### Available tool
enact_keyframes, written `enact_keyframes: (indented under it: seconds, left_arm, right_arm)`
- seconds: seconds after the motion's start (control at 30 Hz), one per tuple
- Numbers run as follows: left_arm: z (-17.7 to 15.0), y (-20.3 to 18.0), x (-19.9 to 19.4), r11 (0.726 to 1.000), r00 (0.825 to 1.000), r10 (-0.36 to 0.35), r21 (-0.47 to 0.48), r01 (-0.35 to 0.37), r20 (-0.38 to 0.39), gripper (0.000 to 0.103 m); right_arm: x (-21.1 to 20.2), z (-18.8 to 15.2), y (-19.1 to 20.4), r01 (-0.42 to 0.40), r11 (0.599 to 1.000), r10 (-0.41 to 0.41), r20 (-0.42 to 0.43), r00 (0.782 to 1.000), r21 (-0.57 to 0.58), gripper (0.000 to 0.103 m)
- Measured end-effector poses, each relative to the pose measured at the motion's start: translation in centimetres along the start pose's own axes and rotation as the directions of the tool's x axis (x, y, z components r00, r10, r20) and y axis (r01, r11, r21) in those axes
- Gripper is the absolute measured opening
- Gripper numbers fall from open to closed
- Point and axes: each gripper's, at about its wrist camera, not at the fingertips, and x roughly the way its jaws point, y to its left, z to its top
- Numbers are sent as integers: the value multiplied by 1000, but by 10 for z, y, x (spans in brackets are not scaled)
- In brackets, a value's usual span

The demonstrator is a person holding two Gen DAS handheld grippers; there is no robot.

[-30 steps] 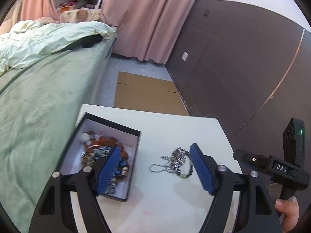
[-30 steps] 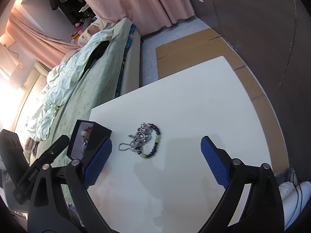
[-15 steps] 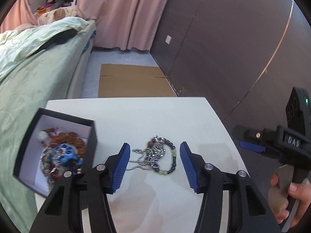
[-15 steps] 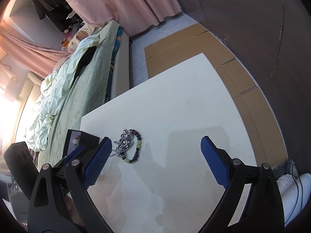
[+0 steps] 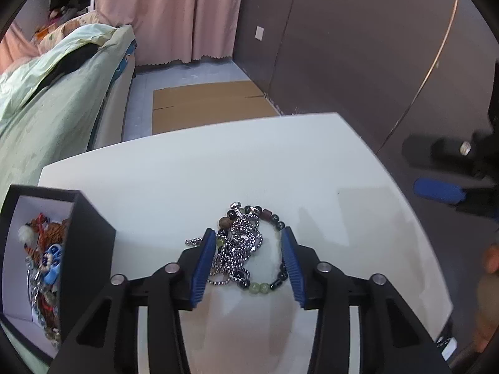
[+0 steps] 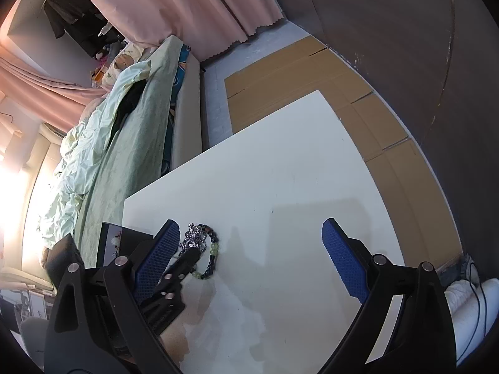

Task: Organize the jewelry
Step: 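Grasp the silver chain pendant with the left tool while the right tool grasps the bead bracelet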

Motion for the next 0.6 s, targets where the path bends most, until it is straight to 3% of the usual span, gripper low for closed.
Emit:
enact_keyframes:
  seconds: [0.27,0.4,0.6]
  left_arm:
    - [-1,-11,16,987,992,123,101,-122,0,26]
    - [0,-7,9,992,995,98,81,-99,11,17]
    - [7,7,-15,1000,998,30,-3,-30,51,16]
  right_arm:
    - [7,1,5,9,1000,-9,-10,1000,-18,92]
    - [10,-2,9,11,999,-12,-17,1000,-35,92]
    - [12,-5,13,15,998,-16,-21,1000,-54,92]
